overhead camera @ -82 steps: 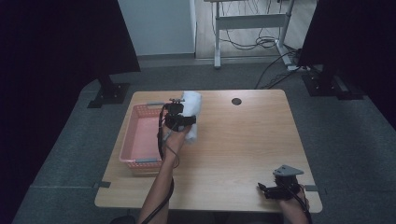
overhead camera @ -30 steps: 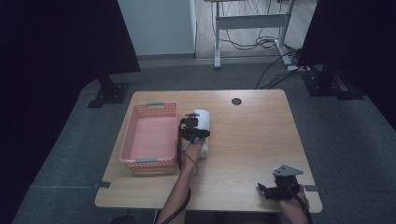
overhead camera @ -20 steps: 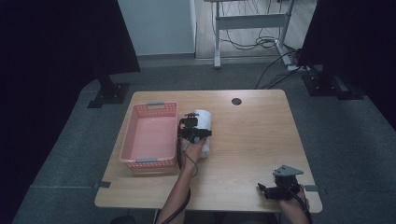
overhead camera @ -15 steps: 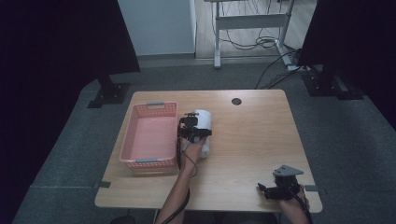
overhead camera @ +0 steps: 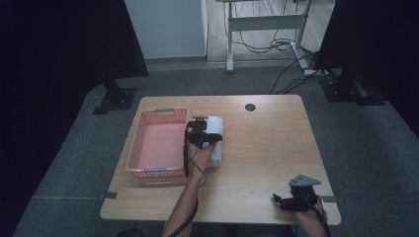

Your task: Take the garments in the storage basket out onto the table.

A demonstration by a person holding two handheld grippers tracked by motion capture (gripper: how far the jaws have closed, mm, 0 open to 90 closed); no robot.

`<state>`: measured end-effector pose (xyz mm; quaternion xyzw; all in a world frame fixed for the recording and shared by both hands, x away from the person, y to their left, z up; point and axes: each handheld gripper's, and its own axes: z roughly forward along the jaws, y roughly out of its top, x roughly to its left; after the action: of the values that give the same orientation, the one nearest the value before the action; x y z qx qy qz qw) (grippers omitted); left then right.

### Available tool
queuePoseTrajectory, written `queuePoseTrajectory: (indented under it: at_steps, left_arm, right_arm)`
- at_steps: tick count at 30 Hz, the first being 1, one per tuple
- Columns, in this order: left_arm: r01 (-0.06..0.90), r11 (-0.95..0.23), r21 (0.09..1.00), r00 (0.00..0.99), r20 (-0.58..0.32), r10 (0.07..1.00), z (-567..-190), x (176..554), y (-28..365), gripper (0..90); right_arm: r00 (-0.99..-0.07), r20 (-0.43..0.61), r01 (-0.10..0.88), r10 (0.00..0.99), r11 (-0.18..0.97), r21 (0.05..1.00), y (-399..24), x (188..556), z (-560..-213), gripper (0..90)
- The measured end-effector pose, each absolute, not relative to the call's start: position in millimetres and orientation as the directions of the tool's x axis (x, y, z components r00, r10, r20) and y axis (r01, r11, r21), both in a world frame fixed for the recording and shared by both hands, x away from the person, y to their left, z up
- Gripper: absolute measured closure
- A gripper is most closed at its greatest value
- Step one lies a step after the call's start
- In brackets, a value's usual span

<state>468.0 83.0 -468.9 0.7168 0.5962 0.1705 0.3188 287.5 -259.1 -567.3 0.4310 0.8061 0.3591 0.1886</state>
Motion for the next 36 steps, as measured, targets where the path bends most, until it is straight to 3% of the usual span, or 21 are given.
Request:
queuePoseTrajectory:
  at_steps: [9,36]
  left_arm:
    - [0.746,-0.067,0.663,0.233,-0.166,0.958,-461,466,92,10.4]
    - [0.718,-0.083,0.691,0.249,-0.143,0.958,-445,453,115,9.2]
  right_arm:
    - [-0.557,0.006,0.560,0.830,0.370,0.741,-259,287,-567,7.8]
    - [-0.557,0.006,0.560,0.830,0.370,0.741,-259,287,-567,7.8]
